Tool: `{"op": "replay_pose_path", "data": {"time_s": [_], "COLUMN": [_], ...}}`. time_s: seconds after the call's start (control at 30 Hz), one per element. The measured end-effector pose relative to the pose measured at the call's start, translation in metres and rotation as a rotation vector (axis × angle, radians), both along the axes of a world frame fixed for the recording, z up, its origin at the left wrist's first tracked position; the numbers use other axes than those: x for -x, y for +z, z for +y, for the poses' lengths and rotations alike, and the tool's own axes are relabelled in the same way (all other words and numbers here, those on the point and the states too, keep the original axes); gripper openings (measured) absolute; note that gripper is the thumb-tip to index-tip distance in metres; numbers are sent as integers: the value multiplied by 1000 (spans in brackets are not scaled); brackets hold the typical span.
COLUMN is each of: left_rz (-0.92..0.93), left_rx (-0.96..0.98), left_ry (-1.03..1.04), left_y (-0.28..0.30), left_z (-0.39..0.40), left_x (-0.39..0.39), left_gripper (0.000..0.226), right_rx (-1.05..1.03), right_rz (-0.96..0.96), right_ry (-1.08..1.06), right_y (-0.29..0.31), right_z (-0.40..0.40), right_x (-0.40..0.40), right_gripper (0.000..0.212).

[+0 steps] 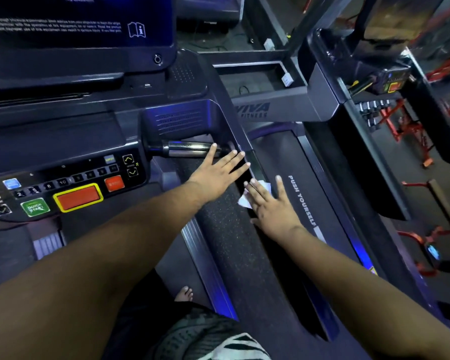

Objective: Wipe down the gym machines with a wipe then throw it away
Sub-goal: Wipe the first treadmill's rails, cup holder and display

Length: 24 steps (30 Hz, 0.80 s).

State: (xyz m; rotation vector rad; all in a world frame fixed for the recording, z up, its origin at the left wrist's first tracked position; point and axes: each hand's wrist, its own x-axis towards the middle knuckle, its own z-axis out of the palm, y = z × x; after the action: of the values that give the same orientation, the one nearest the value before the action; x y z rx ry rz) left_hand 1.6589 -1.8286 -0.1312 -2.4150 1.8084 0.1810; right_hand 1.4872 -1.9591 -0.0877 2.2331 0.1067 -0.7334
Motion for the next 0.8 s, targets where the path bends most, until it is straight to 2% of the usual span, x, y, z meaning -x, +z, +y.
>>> {"op": "replay_pose_path", "data": {"time_s": [0.1, 0.2, 0.3, 0.37, 0.5, 0.57, 0.67, 0.8], "left_rz": [-10, -15, 0, 11, 13, 11, 21, 21], "left_rx": [-23, -7, 0, 1, 11, 10, 21, 34], "left_ry": [6, 18, 43, 34, -6, -34, -77, -118], "left_y": [1, -5, -12, -11, -10, -10, -13, -20], "left_z": [-1, -3, -3, -4, -9, -11, -10, -3], "left_x": [4, 12, 24, 34, 53, 65, 87, 115], "left_gripper": [94, 101, 110, 110, 109, 112, 110, 113], "right_rx": [20, 29, -45, -131, -300, -359, -340, -134], "right_rz": [63, 185, 222, 140, -176, -228, -129, 125], "right_ry": [17, 76, 88, 79, -1, 34, 62, 61], "right_y": [-10, -24, -19, -8, 14, 11, -8, -23], "right_z": [6, 12, 12, 7, -18, -25, -20, 4], "right_x": [26, 70, 82, 76, 70, 85, 136, 214], "right_gripper": [82, 69, 58, 55, 62, 63, 65, 65]}}
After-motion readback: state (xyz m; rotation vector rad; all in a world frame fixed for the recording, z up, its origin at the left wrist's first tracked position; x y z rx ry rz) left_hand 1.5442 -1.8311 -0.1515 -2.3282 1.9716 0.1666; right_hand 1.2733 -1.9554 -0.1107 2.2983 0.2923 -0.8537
